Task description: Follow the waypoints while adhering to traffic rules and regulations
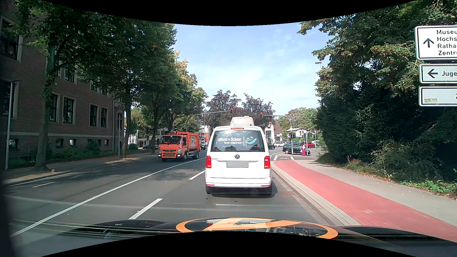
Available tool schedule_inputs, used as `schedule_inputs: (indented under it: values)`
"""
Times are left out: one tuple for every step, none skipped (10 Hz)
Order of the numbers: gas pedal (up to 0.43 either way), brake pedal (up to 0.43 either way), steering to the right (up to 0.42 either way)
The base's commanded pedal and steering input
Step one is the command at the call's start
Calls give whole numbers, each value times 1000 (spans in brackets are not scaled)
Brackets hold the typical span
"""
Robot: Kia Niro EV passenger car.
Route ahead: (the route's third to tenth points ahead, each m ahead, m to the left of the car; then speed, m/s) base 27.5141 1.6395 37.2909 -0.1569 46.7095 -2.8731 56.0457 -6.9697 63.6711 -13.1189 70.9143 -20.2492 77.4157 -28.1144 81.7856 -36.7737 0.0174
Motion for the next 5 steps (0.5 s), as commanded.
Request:
schedule_inputs:
  values:
    - [0, 183, 1]
    - [0, 183, 1]
    - [0, 183, 1]
    - [0, 183, 1]
    - [0, 183, 1]
